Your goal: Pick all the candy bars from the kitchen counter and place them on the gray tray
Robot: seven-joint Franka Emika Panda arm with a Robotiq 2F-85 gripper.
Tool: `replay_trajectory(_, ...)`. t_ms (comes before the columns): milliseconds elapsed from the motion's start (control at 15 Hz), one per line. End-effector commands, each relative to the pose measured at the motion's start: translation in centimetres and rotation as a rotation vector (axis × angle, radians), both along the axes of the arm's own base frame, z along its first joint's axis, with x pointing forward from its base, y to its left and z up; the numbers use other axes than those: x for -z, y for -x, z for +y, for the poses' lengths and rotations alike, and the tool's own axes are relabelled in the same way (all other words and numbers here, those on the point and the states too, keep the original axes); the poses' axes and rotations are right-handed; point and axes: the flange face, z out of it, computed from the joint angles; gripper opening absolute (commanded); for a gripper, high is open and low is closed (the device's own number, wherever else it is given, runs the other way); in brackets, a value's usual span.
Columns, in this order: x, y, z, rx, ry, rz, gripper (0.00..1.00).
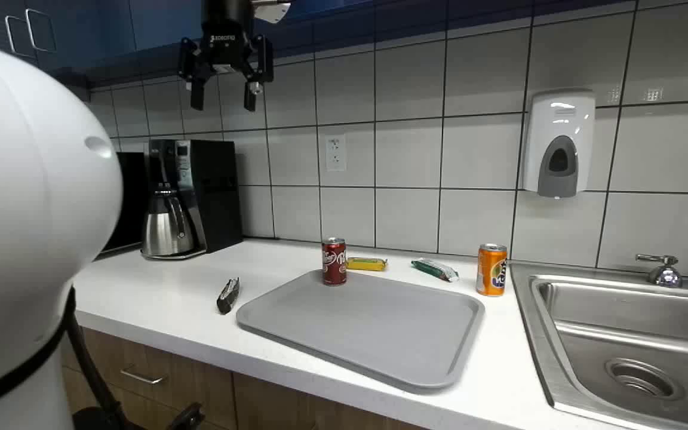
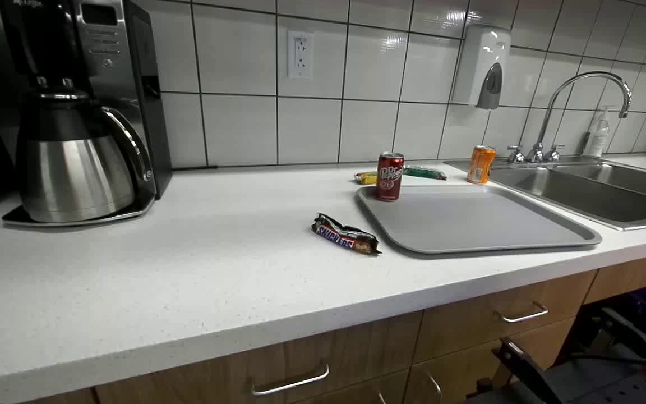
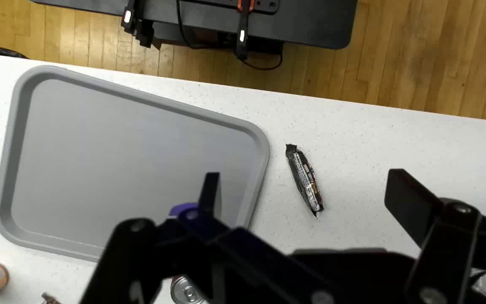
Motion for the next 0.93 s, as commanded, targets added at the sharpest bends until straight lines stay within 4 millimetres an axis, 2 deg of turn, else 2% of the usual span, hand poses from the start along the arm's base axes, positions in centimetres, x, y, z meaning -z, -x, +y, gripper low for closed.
replay_trajectory(0,-0.03,-0.02,0.01,0.000,0.000,0.001,1.00)
replay_trajectory(600,0.22,-0.12,-0.10,-0.018,0.010,-0.002,1.00)
replay_trajectory(867,0.84,0.53,0.29,-0.057,0.031,-0.009,1.00)
